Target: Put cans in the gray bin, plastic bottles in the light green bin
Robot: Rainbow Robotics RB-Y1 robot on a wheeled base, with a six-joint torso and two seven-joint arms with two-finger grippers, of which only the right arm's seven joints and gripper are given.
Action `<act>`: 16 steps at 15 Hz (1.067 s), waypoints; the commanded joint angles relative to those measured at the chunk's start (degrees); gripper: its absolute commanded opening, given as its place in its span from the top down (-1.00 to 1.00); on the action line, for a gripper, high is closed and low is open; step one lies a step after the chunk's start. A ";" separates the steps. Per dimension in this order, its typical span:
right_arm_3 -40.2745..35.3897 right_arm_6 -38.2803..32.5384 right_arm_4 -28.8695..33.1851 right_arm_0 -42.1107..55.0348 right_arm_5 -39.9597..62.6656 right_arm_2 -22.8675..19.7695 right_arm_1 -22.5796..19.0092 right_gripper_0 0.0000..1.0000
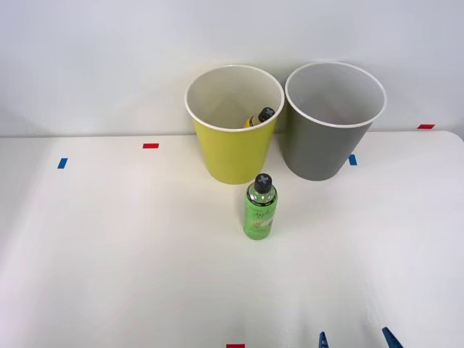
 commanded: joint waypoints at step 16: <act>-0.01 0.01 -0.03 0.00 0.03 0.00 -0.06 -1.00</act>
